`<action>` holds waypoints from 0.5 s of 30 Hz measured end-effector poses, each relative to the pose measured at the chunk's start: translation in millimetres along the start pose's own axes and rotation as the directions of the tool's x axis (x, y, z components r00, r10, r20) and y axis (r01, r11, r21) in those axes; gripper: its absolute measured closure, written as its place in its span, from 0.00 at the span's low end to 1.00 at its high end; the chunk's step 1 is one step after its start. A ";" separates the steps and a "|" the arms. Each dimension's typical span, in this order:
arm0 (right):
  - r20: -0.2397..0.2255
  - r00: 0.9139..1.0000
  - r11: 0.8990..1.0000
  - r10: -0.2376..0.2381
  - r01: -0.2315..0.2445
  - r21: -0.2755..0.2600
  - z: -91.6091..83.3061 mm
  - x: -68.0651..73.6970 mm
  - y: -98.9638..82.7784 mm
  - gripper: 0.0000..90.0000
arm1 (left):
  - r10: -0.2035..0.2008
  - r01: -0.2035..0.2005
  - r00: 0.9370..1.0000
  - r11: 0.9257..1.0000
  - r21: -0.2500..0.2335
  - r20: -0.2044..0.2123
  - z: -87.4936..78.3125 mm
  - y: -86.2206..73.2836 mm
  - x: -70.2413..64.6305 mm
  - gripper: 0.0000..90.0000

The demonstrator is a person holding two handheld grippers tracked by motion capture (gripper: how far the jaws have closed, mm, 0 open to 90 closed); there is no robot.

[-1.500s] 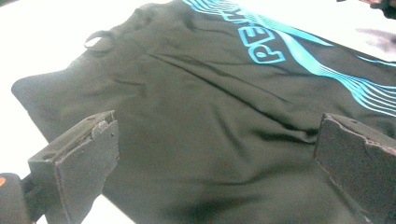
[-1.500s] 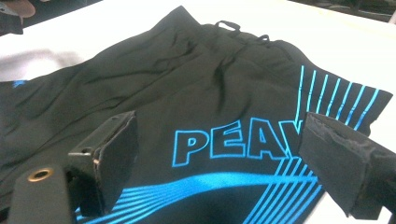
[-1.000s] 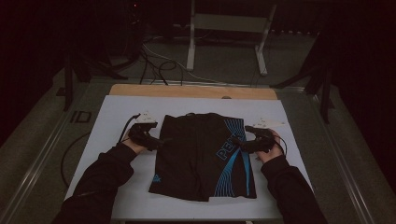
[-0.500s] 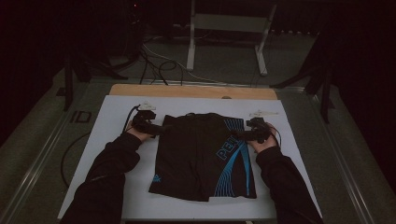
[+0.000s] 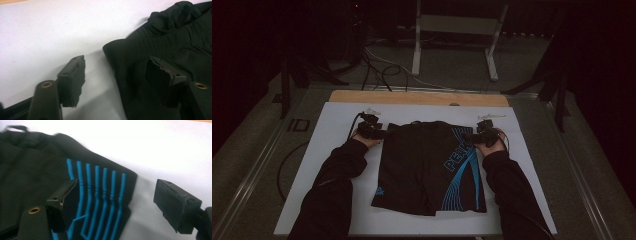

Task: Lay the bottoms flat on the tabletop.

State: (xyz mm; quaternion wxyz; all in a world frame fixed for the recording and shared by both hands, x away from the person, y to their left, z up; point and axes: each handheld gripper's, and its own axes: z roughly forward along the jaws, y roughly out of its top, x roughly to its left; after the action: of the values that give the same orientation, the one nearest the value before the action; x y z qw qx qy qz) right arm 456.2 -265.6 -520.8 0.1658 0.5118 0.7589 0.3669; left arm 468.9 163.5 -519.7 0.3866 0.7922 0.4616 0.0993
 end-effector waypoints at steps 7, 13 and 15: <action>0.034 0.999 1.000 0.000 0.000 0.014 4.3 -2.0 -3.5 0.36 | -0.030 0.030 1.000 1.000 -0.005 -0.002 8.0 -1.3 3.0 0.51; 0.034 0.999 1.000 -0.009 0.008 0.020 3.5 2.7 -2.7 0.57 | -0.006 0.006 1.000 1.000 -0.005 0.013 10.5 -2.1 -3.2 0.73; 0.040 0.999 1.000 -0.021 0.020 0.024 3.9 5.6 -2.6 0.66 | -0.004 0.004 1.000 1.000 -0.017 0.021 9.5 -2.8 -5.7 0.83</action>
State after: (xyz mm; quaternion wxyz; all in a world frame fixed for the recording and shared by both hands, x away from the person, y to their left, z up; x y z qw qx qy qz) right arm 454.6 -259.6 -524.6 0.1786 0.5132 0.7648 0.3461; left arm 468.8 154.7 -527.1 0.3984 0.7888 0.4584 0.0942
